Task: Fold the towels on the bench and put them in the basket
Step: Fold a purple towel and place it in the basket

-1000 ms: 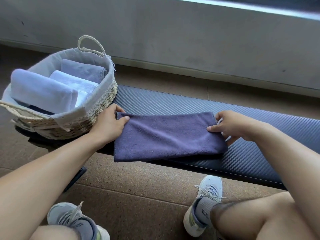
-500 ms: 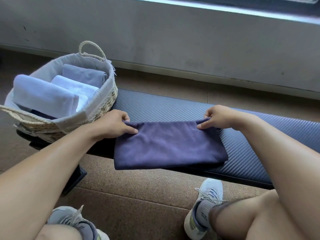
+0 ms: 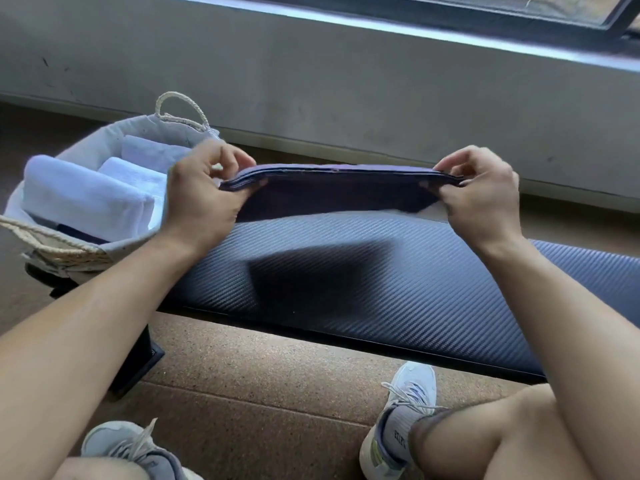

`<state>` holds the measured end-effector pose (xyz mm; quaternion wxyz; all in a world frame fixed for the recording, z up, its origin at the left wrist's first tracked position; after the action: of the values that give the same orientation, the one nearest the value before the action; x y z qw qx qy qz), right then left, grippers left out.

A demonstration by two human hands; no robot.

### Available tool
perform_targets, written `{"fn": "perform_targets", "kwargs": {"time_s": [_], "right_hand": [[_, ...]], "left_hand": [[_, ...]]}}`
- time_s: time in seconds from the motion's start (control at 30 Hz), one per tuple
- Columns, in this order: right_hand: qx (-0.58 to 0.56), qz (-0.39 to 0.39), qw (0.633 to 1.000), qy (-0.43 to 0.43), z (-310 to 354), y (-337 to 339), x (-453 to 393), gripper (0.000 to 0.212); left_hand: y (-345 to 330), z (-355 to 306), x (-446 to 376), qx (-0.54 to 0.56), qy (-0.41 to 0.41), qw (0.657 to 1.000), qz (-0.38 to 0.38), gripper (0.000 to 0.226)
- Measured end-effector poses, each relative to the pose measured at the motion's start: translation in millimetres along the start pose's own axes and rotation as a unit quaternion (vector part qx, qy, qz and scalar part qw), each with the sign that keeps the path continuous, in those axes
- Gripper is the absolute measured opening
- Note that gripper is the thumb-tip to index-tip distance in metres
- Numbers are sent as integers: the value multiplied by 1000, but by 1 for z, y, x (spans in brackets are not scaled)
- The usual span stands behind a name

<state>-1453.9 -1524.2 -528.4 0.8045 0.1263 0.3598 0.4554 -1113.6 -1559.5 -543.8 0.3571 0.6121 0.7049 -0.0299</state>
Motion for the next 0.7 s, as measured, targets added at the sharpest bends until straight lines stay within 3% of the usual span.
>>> {"fn": "perform_targets", "kwargs": {"time_s": [0.07,0.1,0.17,0.27,0.33,0.47,0.6,0.67,0.7], "right_hand": [[22,-11,999,35,3,5,3,20],[56,22,997,41,0,6,5,22],[150,150,977,36,-7,4,16,27],[269,369,890,-10,-22,-12,48,34],[315,442,840,-24,-27,-20,66,26],[363,462,809,-17,-18,-17,74,23],[377,548,745,-49,-6,-6,75,20],[361,542,756,-65,1,-3,67,15],[341,512,785,-71,4,-5,62,19]], "left_hand": [[6,-4,3,-74,-104,992,-22,39],[8,-3,7,-97,-143,985,0,35],[9,11,20,-138,-166,970,114,27],[4,42,53,-231,-143,912,306,34],[3,52,69,-259,-124,885,368,38],[9,51,72,-251,-64,883,392,37],[14,48,69,-280,-21,863,420,33],[12,46,63,-289,7,883,369,33],[8,44,60,-288,18,895,341,29]]}}
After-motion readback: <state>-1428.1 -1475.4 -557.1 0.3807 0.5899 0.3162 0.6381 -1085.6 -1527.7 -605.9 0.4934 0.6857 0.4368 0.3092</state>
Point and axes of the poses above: each hand's wrist, its own x-axis away from the middle knuckle, its own y-axis out of the back of the hand, z = x × y, the point moved 2 cm from there along -x, towards the middle knuckle, and after that the axes turned 3 degrees about -x, right-handed, at the moved point
